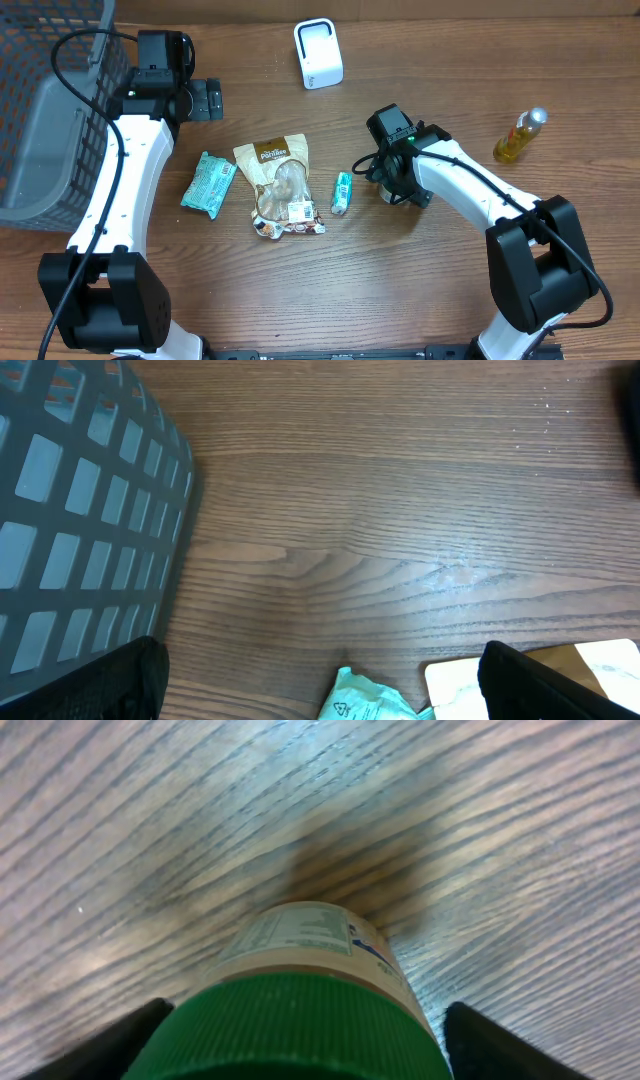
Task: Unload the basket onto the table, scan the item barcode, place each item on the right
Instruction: 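Close the right gripper around the green-lidded jar, then lift the green-lidded jar upward with the right gripper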
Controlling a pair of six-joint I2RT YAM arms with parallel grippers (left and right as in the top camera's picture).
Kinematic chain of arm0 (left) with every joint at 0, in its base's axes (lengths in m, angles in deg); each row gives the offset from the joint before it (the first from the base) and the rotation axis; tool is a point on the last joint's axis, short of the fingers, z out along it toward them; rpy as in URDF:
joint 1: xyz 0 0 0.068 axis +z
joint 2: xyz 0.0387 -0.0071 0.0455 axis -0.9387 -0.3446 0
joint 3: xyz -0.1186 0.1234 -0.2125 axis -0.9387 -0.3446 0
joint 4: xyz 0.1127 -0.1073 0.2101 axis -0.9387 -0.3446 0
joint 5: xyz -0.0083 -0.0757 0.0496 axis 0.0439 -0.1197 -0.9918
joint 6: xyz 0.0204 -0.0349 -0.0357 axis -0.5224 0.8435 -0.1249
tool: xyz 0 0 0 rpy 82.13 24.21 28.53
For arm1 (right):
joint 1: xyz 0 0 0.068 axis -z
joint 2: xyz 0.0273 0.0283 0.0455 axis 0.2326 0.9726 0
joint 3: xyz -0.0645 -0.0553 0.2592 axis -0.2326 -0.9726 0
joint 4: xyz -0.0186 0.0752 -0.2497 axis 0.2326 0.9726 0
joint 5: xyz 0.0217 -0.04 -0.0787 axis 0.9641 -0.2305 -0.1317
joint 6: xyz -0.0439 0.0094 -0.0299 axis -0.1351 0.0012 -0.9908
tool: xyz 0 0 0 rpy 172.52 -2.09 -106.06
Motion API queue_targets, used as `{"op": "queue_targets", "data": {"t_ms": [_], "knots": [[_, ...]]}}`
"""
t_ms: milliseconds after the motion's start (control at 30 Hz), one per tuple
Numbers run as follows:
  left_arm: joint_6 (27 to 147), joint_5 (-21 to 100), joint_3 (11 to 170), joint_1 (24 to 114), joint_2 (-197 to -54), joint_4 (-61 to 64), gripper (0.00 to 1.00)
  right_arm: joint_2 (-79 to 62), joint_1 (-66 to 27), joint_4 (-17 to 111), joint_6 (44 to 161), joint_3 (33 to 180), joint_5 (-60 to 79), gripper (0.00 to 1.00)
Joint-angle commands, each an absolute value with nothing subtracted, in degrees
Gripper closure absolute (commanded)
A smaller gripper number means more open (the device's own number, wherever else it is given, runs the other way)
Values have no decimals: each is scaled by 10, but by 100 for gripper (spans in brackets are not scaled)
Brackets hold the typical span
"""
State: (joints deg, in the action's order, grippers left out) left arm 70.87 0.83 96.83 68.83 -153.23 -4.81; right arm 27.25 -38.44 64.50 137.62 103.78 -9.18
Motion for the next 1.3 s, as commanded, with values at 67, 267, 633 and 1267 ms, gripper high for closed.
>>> {"op": "queue_targets", "data": {"t_ms": [67,267,633,1267], "knots": [[696,7,980,687,-1522,-48,0,273,-382,642,1377,1032,-98,27],[696,7,980,687,-1522,-48,0,273,-382,636,1340,1032,-98,36],[696,7,980,687,-1522,-48,0,273,-382,630,1110,1032,-96,43],[696,7,980,687,-1522,-48,0,273,-378,634,1236,1032,-49,11]]}}
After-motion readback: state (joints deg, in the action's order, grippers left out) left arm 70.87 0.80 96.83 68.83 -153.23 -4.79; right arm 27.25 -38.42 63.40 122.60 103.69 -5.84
